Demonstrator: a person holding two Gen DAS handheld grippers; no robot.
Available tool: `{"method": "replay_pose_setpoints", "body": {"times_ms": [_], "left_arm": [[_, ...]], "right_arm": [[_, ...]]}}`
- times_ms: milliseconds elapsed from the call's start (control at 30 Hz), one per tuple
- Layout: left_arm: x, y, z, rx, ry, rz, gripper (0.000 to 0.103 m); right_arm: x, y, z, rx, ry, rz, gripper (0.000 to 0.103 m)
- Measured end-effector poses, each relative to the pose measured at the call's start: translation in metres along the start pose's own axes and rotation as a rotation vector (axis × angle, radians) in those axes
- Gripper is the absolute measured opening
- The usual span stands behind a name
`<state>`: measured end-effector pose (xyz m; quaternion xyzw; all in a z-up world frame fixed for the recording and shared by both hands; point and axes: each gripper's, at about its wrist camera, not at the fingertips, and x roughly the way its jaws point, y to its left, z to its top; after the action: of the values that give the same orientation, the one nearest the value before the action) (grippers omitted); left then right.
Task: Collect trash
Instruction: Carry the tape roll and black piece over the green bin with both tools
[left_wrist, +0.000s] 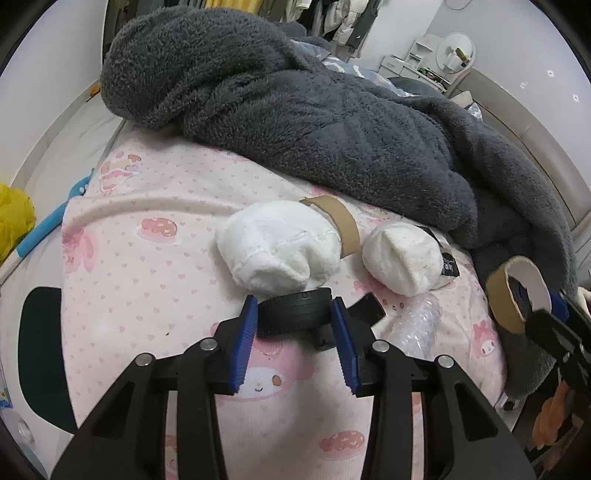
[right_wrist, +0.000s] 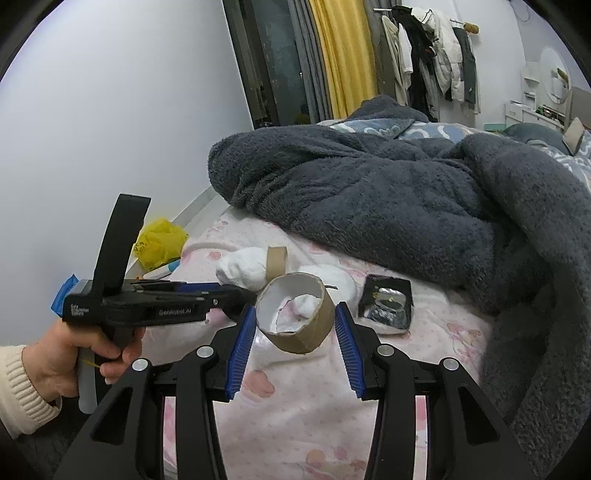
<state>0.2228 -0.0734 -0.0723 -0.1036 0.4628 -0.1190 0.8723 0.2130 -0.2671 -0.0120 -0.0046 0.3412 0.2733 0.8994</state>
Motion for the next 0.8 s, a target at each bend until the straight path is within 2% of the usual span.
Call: {"method": "replay_pose_setpoints", "body": {"times_ms": [300,633,800], "left_arm": [[-0.037,0.019,0.005,0.042,-0.093,-0.033,0.043],[-0.067,0.057,0.007,0.037,-0.161,0.007,0.043],[-0.078,0.081,0.005,0.026,-0.169,0.020,0.043]], "right_arm": [[0.016,0.024,0.022,-0.026,-0.010,0.020,0.045],[0.043,0.062,0.047,-0.048,-0.004,0.053,0.045],[0.060,0.087,0.059,-0.066,0.002,0.085,0.045]]}}
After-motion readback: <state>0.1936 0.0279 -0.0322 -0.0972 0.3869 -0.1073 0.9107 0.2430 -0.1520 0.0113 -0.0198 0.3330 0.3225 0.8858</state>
